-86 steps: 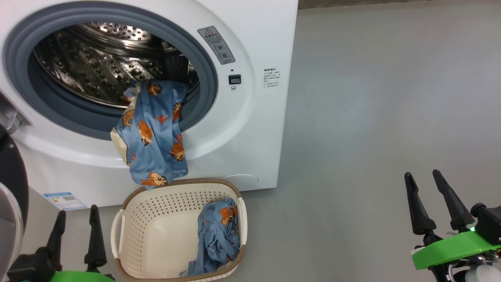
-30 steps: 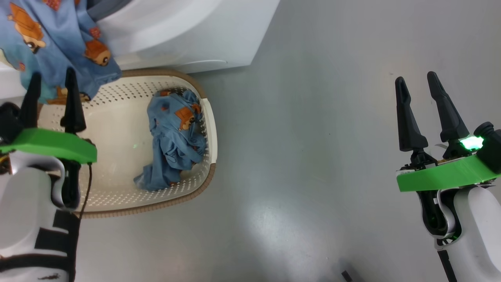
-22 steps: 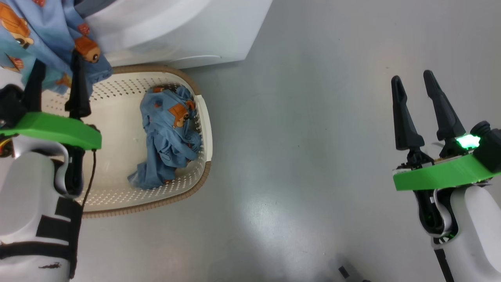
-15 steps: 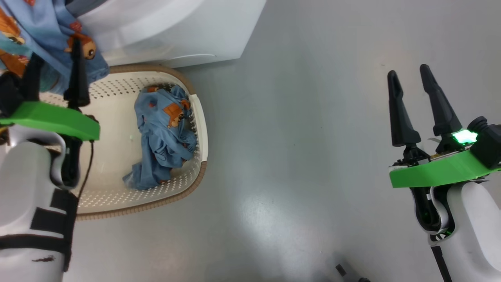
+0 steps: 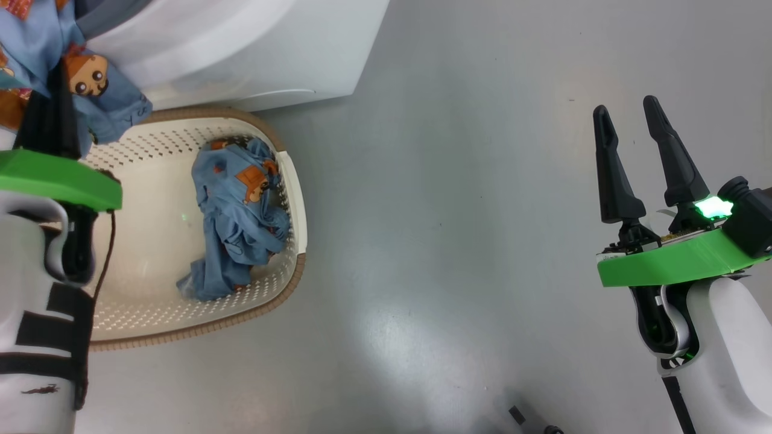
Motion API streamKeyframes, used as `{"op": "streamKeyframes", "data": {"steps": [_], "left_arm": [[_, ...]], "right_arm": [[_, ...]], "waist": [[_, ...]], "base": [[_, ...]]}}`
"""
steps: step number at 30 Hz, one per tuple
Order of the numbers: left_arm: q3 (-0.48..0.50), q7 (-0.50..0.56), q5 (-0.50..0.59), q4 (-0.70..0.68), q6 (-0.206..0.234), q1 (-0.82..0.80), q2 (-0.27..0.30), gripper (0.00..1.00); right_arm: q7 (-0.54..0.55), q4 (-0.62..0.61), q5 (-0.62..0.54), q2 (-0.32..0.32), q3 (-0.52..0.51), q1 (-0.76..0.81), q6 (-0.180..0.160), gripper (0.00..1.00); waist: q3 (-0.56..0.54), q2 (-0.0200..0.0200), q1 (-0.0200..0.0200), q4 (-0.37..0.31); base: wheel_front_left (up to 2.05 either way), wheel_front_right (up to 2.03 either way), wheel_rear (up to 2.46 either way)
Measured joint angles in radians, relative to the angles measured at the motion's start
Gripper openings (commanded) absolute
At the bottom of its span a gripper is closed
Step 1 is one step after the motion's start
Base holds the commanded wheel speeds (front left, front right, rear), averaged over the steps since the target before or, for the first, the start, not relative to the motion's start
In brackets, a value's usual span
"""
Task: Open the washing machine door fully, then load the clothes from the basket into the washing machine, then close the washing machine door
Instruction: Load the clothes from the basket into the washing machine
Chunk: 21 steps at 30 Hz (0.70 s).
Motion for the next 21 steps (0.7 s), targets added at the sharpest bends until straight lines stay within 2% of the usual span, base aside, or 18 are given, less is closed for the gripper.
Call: {"op": "streamKeyframes", "data": {"steps": [6, 13, 16, 21], "left_arm": [[0.085, 0.000, 0.028, 0.033, 0.000, 0.000, 0.000, 0.00], [0.216, 0.001, 0.122, 0.028, 0.002, 0.005, -0.008, 0.00], [0.270, 0.000, 0.160, 0.002, 0.017, 0.005, -0.008, 0.00], [0.331, 0.000, 0.245, -0.093, 0.018, 0.005, -0.020, 0.00]], "right_arm": [[0.000, 0.000, 0.000, 0.000, -0.005, 0.000, 0.000, 1.00], [0.000, 0.000, 0.000, 0.001, -0.005, 0.001, 0.000, 1.00], [0.000, 0.000, 0.000, 0.001, -0.004, 0.001, 0.000, 1.00], [0.000, 0.000, 0.000, 0.002, -0.001, 0.001, 0.000, 1.00]], "waist": [[-0.007, -0.0001, 0.0000, 0.008], [-0.019, 0.0000, 0.0000, 0.023], [-0.024, 0.0000, 0.0000, 0.028], [-0.029, 0.0000, 0.0000, 0.031]], "base": [[0.00, 0.00, 0.00], [0.00, 0.00, 0.00], [0.00, 0.00, 0.00], [0.00, 0.00, 0.00]]}}
